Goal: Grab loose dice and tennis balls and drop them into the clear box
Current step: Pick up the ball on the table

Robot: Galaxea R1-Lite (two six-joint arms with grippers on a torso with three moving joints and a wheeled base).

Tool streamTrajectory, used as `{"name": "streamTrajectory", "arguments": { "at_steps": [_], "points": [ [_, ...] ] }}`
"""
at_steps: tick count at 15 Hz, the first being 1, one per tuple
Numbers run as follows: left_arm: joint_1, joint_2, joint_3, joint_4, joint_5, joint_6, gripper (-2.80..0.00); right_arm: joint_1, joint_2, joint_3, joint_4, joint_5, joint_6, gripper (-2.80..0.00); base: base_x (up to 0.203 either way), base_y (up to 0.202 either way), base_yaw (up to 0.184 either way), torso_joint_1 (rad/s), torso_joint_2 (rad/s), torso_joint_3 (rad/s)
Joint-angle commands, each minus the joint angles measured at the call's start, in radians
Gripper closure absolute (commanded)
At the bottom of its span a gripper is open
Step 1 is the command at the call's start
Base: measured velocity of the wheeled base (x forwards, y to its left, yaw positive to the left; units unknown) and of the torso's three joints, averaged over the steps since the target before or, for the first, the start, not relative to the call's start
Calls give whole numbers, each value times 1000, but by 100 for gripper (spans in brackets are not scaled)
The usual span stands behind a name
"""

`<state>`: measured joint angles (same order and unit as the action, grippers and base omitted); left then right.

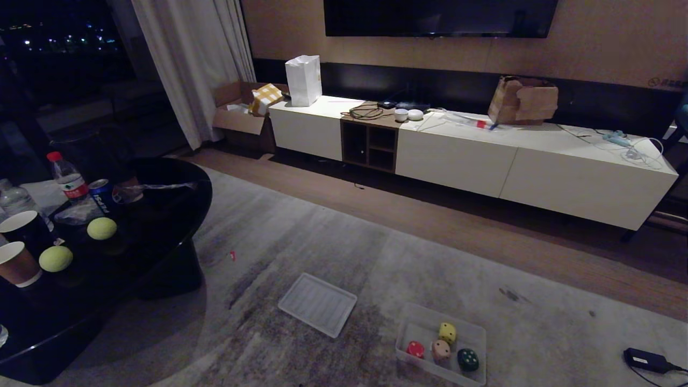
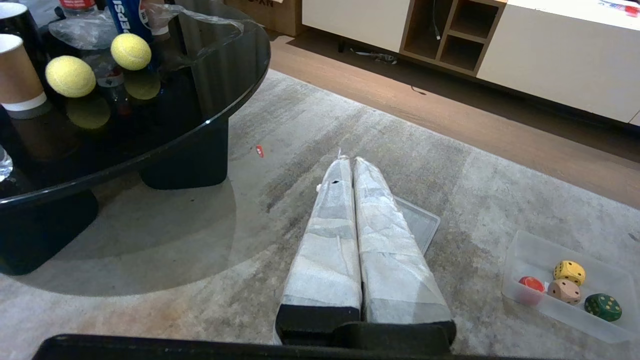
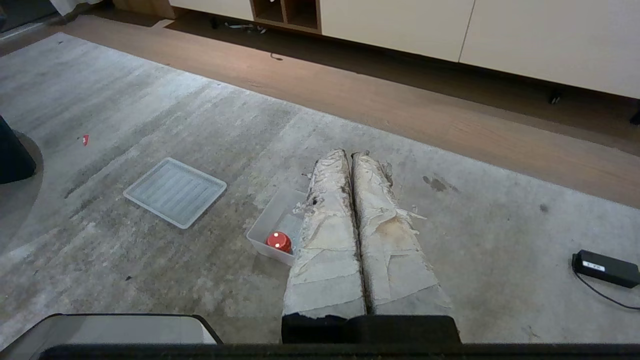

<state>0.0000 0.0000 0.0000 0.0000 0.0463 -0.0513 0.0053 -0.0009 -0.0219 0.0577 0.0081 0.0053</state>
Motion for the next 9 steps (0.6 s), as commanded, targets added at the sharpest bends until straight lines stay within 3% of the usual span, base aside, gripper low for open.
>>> {"name": "streamTrajectory", "arguments": {
  "at_steps": [1, 7, 9],
  "points": [
    [0, 2, 2, 0, 0, 2, 0, 1, 1, 0, 0, 0, 0, 0, 0, 0, 0, 0, 0, 0],
    [0, 2, 2, 2, 0, 1, 0, 1, 2, 0, 2, -3, 1, 0, 0, 0, 0, 0, 0, 0],
    [0, 2, 2, 2, -2, 2, 0, 1, 2, 0, 1, -5, 1, 0, 4, -2, 135, 2, 1, 3]
  ]
}}
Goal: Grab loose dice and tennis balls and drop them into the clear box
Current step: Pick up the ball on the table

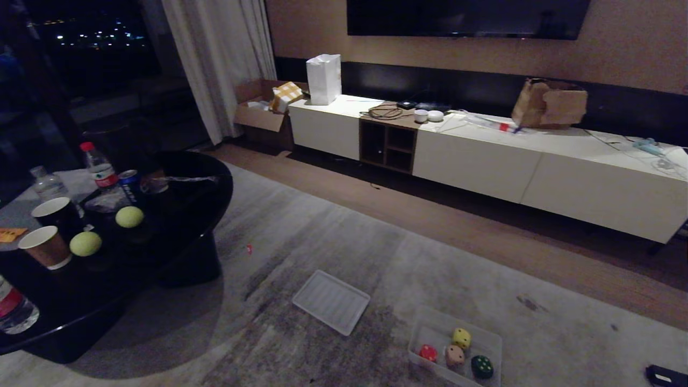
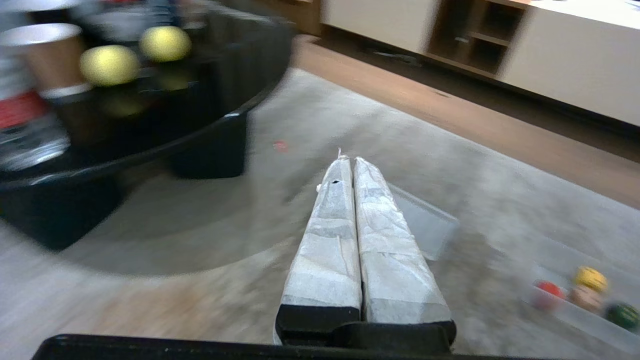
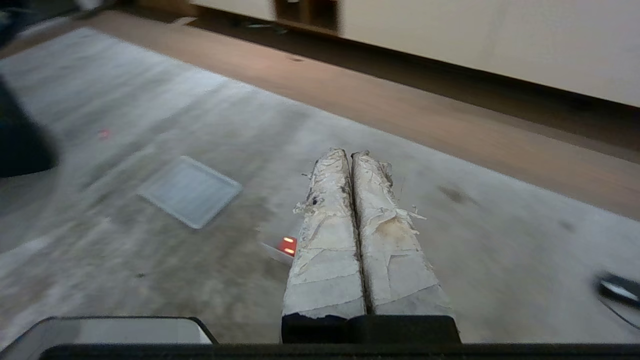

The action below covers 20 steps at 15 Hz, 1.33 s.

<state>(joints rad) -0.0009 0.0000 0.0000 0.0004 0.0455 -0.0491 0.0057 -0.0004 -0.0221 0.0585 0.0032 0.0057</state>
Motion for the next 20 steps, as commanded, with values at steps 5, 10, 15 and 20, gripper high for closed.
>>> {"name": "streamTrajectory", "arguments": {
  "at_steps": [5, 10, 15, 20],
  "points": [
    [1, 2, 2, 1, 0, 0, 0, 0, 1, -1, 0, 0, 0, 0, 1, -9, 163, 1, 2, 2],
    [1, 2, 2, 1, 0, 0, 0, 0, 2, -1, 1, 0, 2, 0, 1, -9, 165, 4, 4, 0],
    [1, 2, 2, 1, 0, 2, 0, 0, 2, -1, 0, 1, 0, 0, 1, -7, 163, 2, 2, 3],
    [1, 2, 2, 1, 2, 3, 0, 0, 2, -1, 0, 1, 0, 0, 1, -8, 165, 4, 4, 2]
  ]
}}
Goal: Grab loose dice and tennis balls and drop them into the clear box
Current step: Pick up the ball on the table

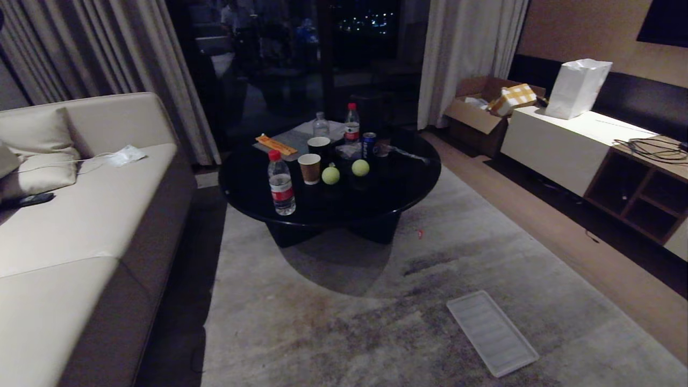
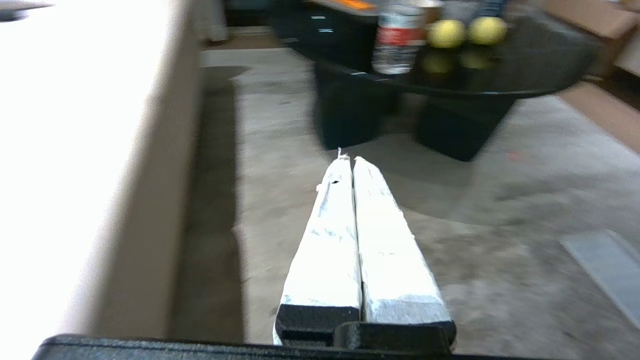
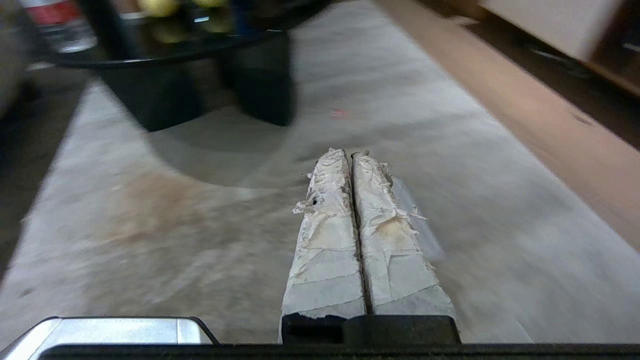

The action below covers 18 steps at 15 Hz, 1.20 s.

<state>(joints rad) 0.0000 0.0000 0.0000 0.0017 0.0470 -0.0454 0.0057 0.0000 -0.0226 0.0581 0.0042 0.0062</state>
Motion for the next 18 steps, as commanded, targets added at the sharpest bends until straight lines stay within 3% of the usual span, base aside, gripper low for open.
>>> {"name": "streamTrajectory", "arguments": {
  "at_steps": [1, 6, 18],
  "points": [
    [0, 2, 2, 0, 1, -1, 0, 0, 2, 0, 0, 0, 0, 0, -1, -10, 160, 7, 6, 1],
    [0, 2, 2, 0, 1, -2, 0, 0, 1, 1, 0, 3, 0, 0, 0, -7, 143, 5, 3, 1],
    [0, 2, 2, -2, 4, -24, 0, 0, 1, 1, 0, 3, 1, 0, 18, 0, 0, 1, 0, 1]
  ]
}}
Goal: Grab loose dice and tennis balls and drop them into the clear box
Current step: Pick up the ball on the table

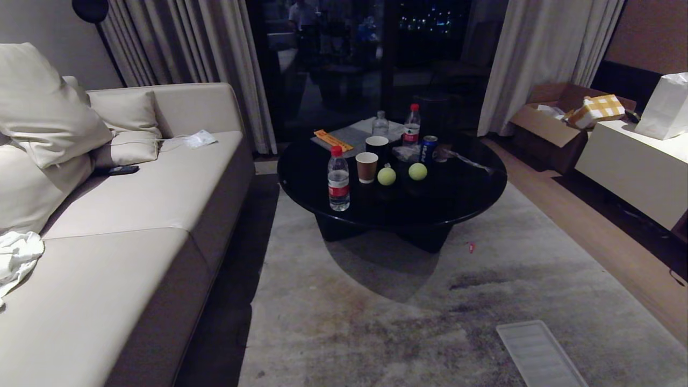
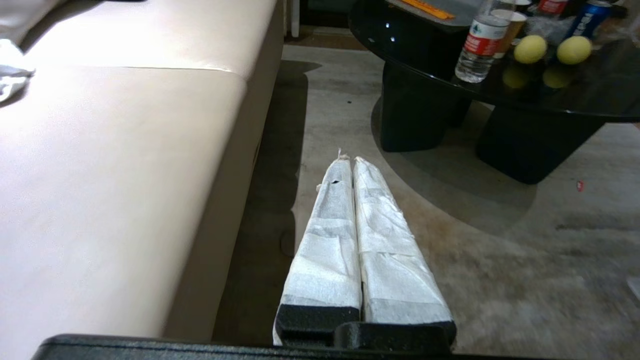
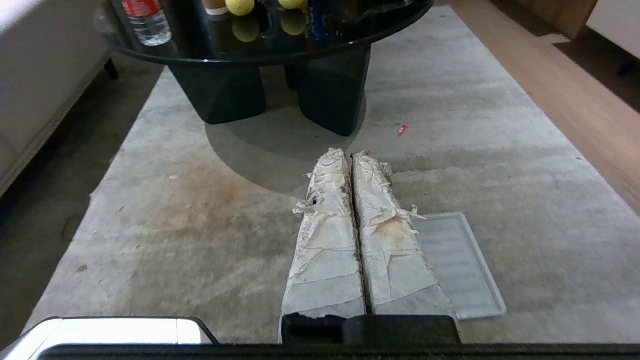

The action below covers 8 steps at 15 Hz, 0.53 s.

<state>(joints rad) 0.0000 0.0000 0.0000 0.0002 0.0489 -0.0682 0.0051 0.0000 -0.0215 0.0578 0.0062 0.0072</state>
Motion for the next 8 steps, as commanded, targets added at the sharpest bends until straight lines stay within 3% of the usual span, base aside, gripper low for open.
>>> {"name": "streamTrajectory", "arguments": {
  "at_steps": [1, 8],
  "points": [
    [0, 2, 2, 0, 2, -1, 0, 1, 1, 0, 0, 0, 1, 0, 181, 0, 0, 4, 4, 5],
    [0, 2, 2, 0, 2, 1, 0, 1, 2, 0, 0, 1, 1, 0, 183, 0, 1, 2, 2, 1]
  ]
}}
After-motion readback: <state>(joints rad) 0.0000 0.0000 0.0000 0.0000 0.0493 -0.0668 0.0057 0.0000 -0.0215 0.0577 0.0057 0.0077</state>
